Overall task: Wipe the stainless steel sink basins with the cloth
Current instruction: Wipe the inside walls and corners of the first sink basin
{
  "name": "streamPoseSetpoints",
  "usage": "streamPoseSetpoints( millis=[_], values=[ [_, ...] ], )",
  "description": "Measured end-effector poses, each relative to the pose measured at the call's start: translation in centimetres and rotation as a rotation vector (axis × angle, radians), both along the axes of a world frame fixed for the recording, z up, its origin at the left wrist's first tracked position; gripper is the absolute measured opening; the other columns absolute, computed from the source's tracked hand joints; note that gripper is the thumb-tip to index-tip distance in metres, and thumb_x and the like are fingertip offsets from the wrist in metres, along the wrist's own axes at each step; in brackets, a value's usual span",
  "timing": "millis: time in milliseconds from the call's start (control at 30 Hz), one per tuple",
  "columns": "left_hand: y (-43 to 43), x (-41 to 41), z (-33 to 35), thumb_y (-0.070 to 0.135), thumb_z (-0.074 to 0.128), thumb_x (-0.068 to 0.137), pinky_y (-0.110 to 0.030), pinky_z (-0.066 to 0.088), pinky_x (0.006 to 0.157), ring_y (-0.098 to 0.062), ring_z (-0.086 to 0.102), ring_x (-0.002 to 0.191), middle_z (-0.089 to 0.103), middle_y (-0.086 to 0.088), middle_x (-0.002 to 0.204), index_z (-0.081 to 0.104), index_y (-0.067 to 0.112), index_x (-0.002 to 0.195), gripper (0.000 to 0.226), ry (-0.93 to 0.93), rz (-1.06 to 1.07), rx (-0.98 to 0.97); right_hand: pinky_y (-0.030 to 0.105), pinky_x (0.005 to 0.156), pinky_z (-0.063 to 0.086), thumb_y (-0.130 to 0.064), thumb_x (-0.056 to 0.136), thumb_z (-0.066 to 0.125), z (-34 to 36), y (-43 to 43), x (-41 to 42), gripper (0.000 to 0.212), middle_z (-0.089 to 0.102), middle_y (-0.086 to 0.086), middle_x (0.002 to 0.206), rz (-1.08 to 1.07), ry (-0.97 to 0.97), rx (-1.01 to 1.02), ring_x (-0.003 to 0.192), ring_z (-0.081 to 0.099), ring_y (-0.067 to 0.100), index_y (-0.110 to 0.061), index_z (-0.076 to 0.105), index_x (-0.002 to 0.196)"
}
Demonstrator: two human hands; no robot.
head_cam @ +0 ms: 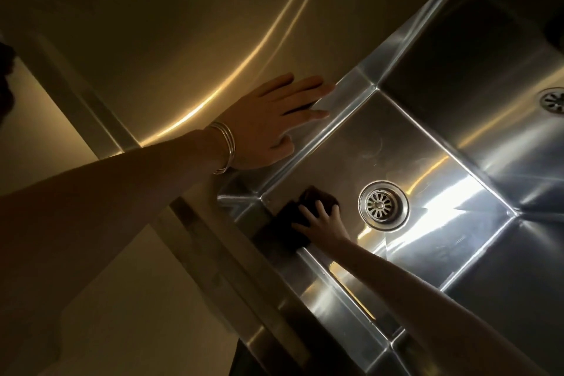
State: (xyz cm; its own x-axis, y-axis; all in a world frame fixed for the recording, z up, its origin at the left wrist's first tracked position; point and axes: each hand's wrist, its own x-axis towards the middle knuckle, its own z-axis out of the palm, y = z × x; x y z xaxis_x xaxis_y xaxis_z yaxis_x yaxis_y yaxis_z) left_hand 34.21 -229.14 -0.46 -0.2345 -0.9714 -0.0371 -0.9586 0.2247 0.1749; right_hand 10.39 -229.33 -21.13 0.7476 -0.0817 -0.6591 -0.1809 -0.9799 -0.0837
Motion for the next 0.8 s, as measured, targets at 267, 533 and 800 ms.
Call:
streamPoseSetpoints(
  millis=[267, 533, 800],
  values=[
    [0.1, -0.1, 0.2, 0.021, 0.036, 0.080, -0.047, 0.017, 0.117, -0.024, 0.015, 0.144, 0.022, -0.008, 0.154, 0.043, 0.016, 0.138, 0.059, -0.003, 0.007, -0.004, 0.068, 0.098, 0.029, -0.038, 0.093, 0.049, 0.6, 0.9, -0.9, 0.053, 0.017, 0.008, 0.156, -0.019, 0.018, 0.011, 0.137, 0.020, 0.047, -0.042, 0.030, 0.142],
    [0.1, -0.1, 0.1, 0.022, 0.034, 0.078, -0.047, 0.017, 0.116, -0.024, 0.016, 0.144, 0.022, -0.008, 0.154, 0.044, 0.017, 0.138, 0.060, -0.010, -0.001, -0.008, 0.068, 0.101, 0.023, -0.034, 0.097, 0.044, -0.4, 0.9, 3.6, 0.057, 0.003, 0.008, 0.158, -0.093, -0.015, 0.007, 0.141, 0.007, 0.044, -0.040, 0.017, 0.147],
    [0.0, -0.3, 0.3, 0.024, 0.035, 0.080, -0.047, 0.016, 0.117, -0.024, 0.016, 0.144, 0.024, -0.008, 0.154, 0.047, 0.014, 0.135, 0.057, -0.001, 0.008, -0.009, 0.063, 0.088, 0.044, -0.045, 0.078, 0.065, 1.7, 1.0, -6.6, 0.052, 0.045, 0.003, 0.144, 0.011, 0.074, -0.035, 0.127, 0.044, 0.041, -0.050, 0.049, 0.127]
  ],
)
